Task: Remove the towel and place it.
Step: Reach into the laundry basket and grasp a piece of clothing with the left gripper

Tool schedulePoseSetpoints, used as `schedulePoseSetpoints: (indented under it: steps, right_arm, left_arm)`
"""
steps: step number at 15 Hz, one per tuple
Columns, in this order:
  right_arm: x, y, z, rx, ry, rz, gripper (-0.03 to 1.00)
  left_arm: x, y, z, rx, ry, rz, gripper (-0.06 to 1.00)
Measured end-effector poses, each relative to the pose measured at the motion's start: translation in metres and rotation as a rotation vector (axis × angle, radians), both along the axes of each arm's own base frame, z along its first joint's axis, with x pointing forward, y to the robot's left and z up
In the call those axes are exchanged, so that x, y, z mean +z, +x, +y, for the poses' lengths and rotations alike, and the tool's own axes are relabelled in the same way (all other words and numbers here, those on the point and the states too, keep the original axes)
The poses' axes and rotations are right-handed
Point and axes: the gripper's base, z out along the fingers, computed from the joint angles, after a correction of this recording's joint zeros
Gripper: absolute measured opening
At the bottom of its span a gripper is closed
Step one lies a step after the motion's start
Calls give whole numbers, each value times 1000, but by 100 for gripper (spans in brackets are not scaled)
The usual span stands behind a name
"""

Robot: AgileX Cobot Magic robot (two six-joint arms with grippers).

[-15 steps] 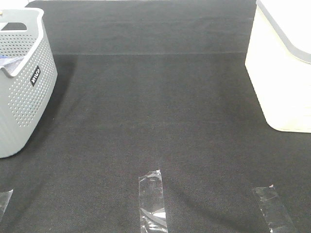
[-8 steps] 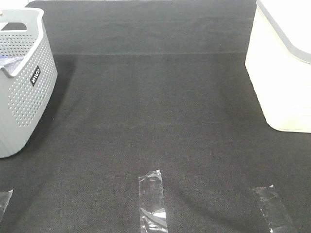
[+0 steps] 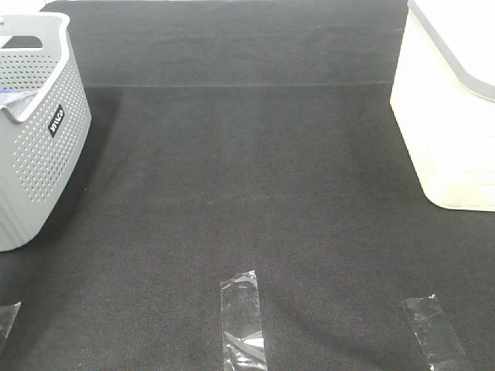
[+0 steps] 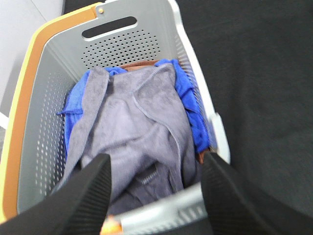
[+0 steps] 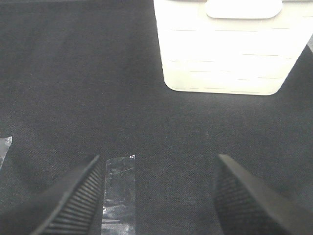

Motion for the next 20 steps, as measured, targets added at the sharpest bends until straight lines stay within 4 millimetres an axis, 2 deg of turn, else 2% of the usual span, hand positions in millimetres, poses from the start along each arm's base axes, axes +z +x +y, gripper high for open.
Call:
schedulePoseSetpoints:
  steps: [2, 6, 11, 14, 17, 20]
  right_arm:
    - [0, 0, 0, 0, 0, 0, 62]
    - [0, 0, 0, 0, 0, 0, 62]
    - [0, 0, 0, 0, 0, 0, 62]
    - [0, 0, 0, 0, 0, 0, 62]
    - [0, 0, 0, 0, 0, 0, 62]
    - [0, 0, 0, 0, 0, 0, 62]
  left_arm:
    - [6, 47, 3, 62, -16, 26, 54]
    - [3, 116, 12, 157, 7, 75, 54]
    - [-38, 196, 52, 304, 15, 240, 54]
    - [-58, 242, 65, 354, 21, 303, 54]
    - [-78, 273, 70, 381, 23, 344, 54]
    - [-107, 293, 74, 406, 29, 422, 54]
